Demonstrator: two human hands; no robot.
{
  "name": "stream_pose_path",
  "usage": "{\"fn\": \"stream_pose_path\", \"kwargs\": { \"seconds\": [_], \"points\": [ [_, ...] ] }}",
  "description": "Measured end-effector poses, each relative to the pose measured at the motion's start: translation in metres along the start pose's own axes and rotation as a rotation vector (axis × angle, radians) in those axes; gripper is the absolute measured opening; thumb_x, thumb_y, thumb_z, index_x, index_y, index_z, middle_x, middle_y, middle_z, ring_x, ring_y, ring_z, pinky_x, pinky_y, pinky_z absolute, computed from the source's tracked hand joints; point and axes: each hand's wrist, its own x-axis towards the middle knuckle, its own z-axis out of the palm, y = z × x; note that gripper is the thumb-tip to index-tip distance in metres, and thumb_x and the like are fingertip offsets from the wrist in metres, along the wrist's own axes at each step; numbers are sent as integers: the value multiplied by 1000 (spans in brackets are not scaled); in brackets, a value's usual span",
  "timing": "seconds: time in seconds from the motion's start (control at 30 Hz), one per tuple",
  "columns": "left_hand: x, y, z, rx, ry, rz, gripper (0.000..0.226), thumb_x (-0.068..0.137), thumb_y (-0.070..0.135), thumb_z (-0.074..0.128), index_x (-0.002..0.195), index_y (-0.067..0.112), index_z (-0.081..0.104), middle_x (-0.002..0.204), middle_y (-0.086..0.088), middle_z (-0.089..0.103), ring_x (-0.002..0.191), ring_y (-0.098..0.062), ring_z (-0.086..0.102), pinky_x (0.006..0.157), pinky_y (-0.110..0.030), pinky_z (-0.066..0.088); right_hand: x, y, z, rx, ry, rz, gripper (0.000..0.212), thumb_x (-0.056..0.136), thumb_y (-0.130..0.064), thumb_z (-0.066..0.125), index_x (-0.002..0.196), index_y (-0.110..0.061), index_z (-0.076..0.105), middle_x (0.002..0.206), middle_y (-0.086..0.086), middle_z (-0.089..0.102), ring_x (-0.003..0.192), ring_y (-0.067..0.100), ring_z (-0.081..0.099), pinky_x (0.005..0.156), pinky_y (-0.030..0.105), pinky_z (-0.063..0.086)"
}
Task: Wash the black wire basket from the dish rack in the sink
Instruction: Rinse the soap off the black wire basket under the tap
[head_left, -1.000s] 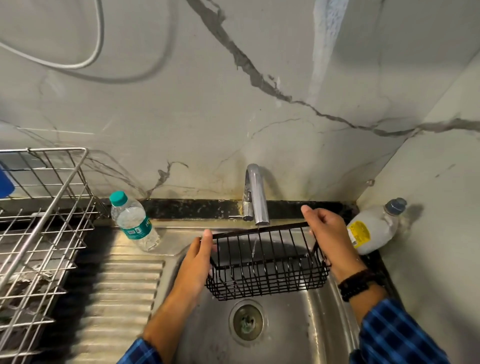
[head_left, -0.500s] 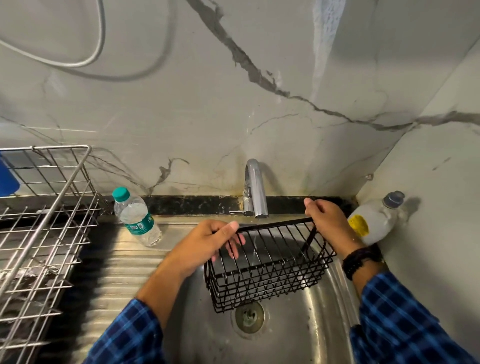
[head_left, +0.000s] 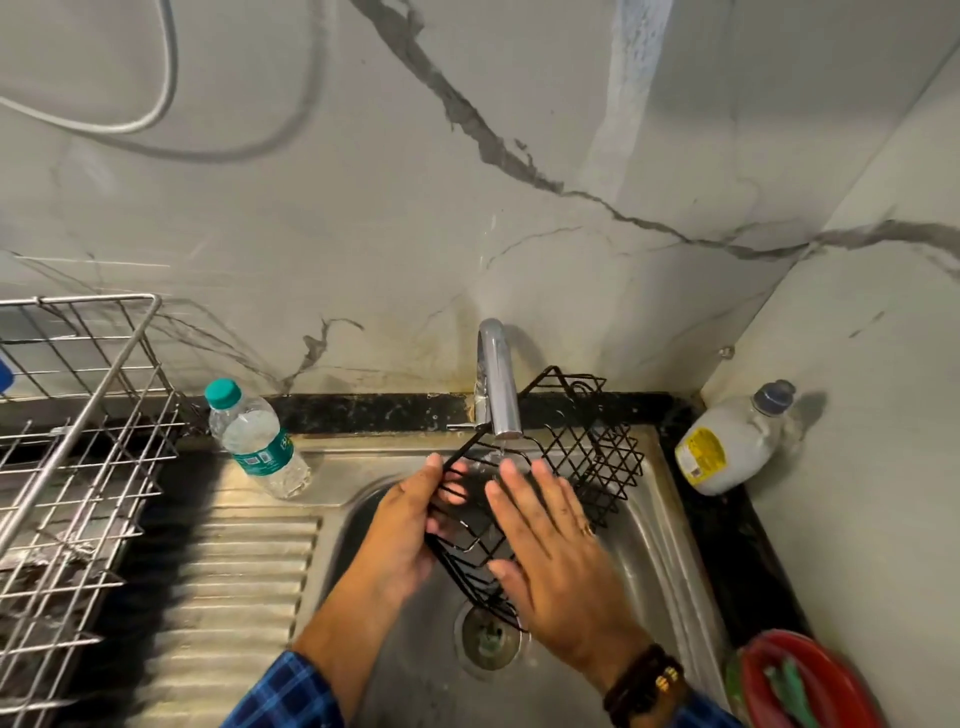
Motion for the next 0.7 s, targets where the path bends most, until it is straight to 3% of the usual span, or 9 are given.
{"fn": "stream_pose_path", "kwargs": {
  "seconds": [0.07, 0.13, 0.2, 0.23, 0.3, 0.37, 0.5, 0.6, 0.7],
  "points": [
    [1, -6, -5, -87, 43, -59, 32, 95, 31, 59, 78, 10, 77, 59, 3, 56, 33, 0, 36, 31, -10, 28, -1, 23, 1, 58, 51, 217, 62, 103, -44, 24, 159, -22, 11, 168, 7, 1, 154, 26, 3, 121, 55, 19],
    [2, -15, -12, -168, 70, -96, 28, 92, 32, 62, 82, 10, 76, 60, 4, 54, 32, 1, 35, 31, -11, 29, 3, 35, -4, 187, 92, 513, 61, 102, -50, 18, 158, -36, 1, 167, 1, -11, 154, 24, -5, 119, 54, 25],
    [-1, -22, -15, -251, 93, -120, 25, 93, 32, 63, 88, 9, 73, 61, 4, 55, 31, 1, 37, 31, -10, 30, 6, 30, -4, 284, 83, 668, 62, 99, -58, 15, 156, -43, -3, 166, -2, -18, 153, 28, -6, 115, 49, 34],
    [-2, -26, -15, -279, 101, -125, 26, 95, 31, 61, 88, 9, 72, 60, 4, 55, 31, 1, 36, 31, -9, 29, 4, 18, -2, 289, 68, 684, 65, 97, -62, 13, 156, -40, -4, 165, 0, -20, 153, 30, -8, 116, 49, 30],
    [-4, -31, -10, -293, 122, -120, 28, 99, 31, 57, 88, 10, 72, 58, 6, 54, 30, 1, 35, 31, -10, 29, 2, -19, 3, 164, 39, 611, 72, 96, -64, 6, 158, -30, -5, 165, 7, -18, 152, 31, -11, 120, 55, 11],
    [-4, -33, -9, -293, 158, -114, 28, 100, 31, 57, 90, 10, 73, 59, 7, 55, 31, 0, 35, 32, -12, 29, -5, -51, 13, 56, 0, 514, 75, 97, -61, 10, 159, -20, 4, 167, 11, -5, 154, 30, -3, 120, 59, 7],
    [-5, -30, -16, -281, 204, -80, 29, 100, 32, 55, 97, 10, 73, 61, 8, 59, 31, 0, 35, 32, -12, 28, -22, -42, 26, -60, -3, 283, 72, 97, -53, 37, 158, -20, 18, 164, 18, 16, 150, 38, 18, 113, 60, 21],
    [-6, -34, -19, -314, 195, -94, 28, 100, 32, 55, 97, 10, 72, 59, 8, 61, 30, 0, 35, 32, -11, 27, -47, -5, 25, -131, 82, -7, 56, 104, -45, 37, 154, -21, 31, 160, 11, 32, 145, 32, 35, 108, 55, 35],
    [-10, -46, -18, -369, 190, -144, 26, 100, 31, 55, 93, 10, 70, 56, 8, 61, 29, 0, 36, 32, -11, 28, -60, 10, 13, -133, 151, -94, 46, 105, -41, 40, 144, -19, 50, 148, 8, 51, 137, 27, 48, 109, 50, 38]
  ]
}}
